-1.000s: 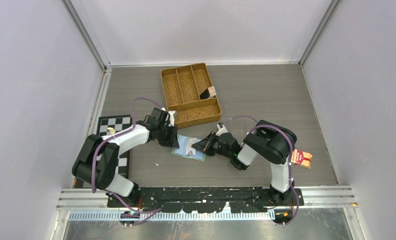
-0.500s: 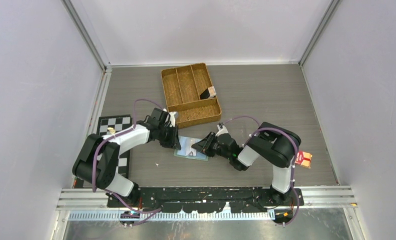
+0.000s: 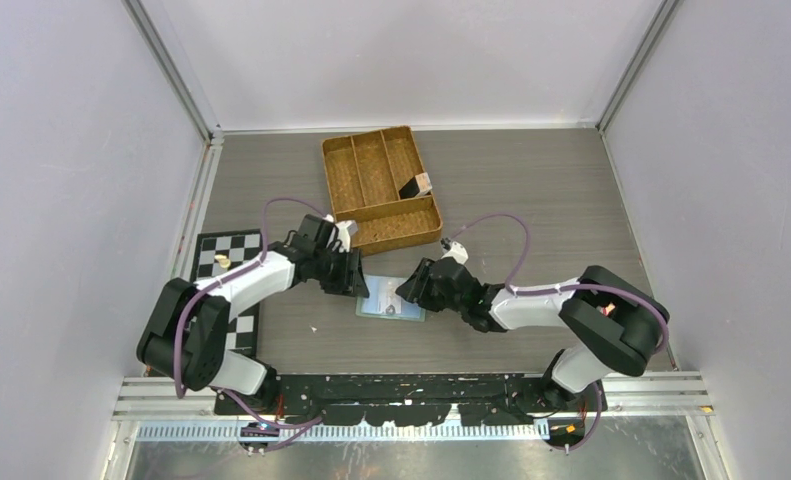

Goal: Put the credit cards into the card holder
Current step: Insert the credit card into the card holder.

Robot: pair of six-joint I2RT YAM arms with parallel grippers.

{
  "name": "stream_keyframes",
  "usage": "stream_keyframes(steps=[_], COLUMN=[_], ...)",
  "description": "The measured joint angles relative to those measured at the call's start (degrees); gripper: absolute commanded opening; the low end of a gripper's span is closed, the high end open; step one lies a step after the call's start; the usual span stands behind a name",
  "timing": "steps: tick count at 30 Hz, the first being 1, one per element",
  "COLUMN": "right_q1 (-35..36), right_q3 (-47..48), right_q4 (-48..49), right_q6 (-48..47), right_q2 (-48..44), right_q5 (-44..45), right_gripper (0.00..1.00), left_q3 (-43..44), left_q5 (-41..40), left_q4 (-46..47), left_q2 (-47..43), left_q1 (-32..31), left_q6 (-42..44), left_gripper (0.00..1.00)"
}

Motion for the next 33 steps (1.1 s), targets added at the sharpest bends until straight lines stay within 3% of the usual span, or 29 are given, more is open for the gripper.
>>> stream_keyframes(steps=[5,33], right_q1=[0.42,2.99], right_q3=[1.70,10.60], right_q4=[-6.47,-10.01], right_q6=[-1.68,-3.08], right_q2=[-1.40,6.21], right_q5=[0.85,-3.43], right_gripper=[0.49,0.40], left_q3=[0.00,-1.29], left_q5=[0.04,3.13], left_q4=[0.07,3.65], left_q2=[-0.37,4.50], left_q1=[0.00,0.07], left_q6=[-0.07,-1.25], left_gripper=[0.46,0.34])
